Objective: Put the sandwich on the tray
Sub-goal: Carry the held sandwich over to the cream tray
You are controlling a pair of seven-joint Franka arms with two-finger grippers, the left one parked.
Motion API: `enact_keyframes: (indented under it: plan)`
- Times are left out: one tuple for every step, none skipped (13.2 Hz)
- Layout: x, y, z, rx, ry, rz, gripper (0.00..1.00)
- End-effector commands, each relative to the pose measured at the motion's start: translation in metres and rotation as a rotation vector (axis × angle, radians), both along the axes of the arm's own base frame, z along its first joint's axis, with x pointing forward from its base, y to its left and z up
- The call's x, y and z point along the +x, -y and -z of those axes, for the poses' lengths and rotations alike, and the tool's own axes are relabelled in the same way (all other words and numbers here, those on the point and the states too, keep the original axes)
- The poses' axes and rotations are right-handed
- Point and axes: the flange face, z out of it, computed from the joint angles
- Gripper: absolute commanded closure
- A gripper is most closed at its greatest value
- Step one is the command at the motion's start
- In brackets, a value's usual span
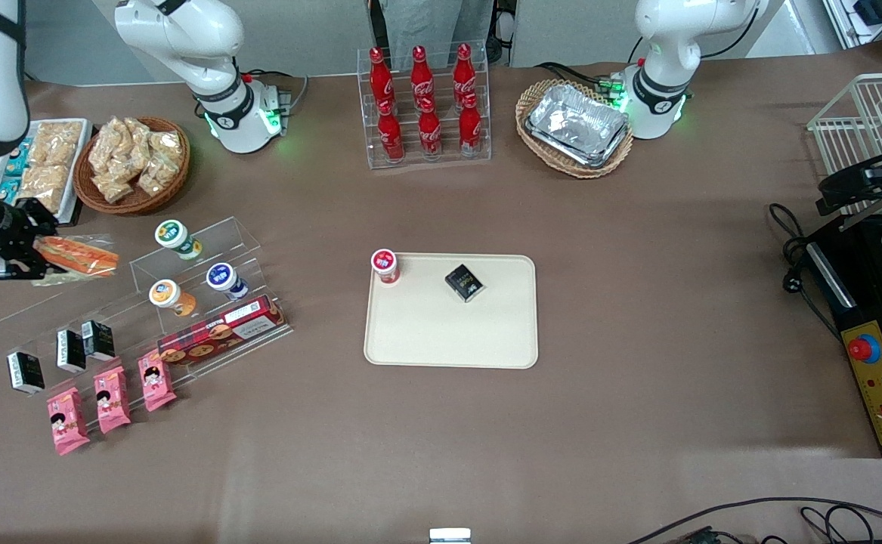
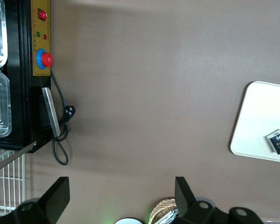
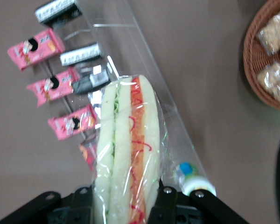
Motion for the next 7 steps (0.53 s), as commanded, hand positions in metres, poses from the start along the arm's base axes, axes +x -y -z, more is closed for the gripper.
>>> enact_keyframes:
  plan:
    - [0.022, -0.083, -0.036, 0.037, -0.025, 0.048, 0.62]
    - [0.027, -0.115, -0.040, 0.058, -0.024, 0.086, 0.62]
    - [0.031, -0.147, -0.043, 0.063, -0.020, 0.111, 0.62]
    - [0.033, -0.183, -0.047, 0.064, -0.016, 0.119, 0.62]
    - [0.037, -0.213, -0.043, 0.060, -0.021, 0.122, 0.62]
    - [0.041, -0.240, -0.038, 0.063, -0.030, 0.130, 0.62]
    - [0.043, -0.277, -0.030, 0.063, -0.044, 0.142, 0.62]
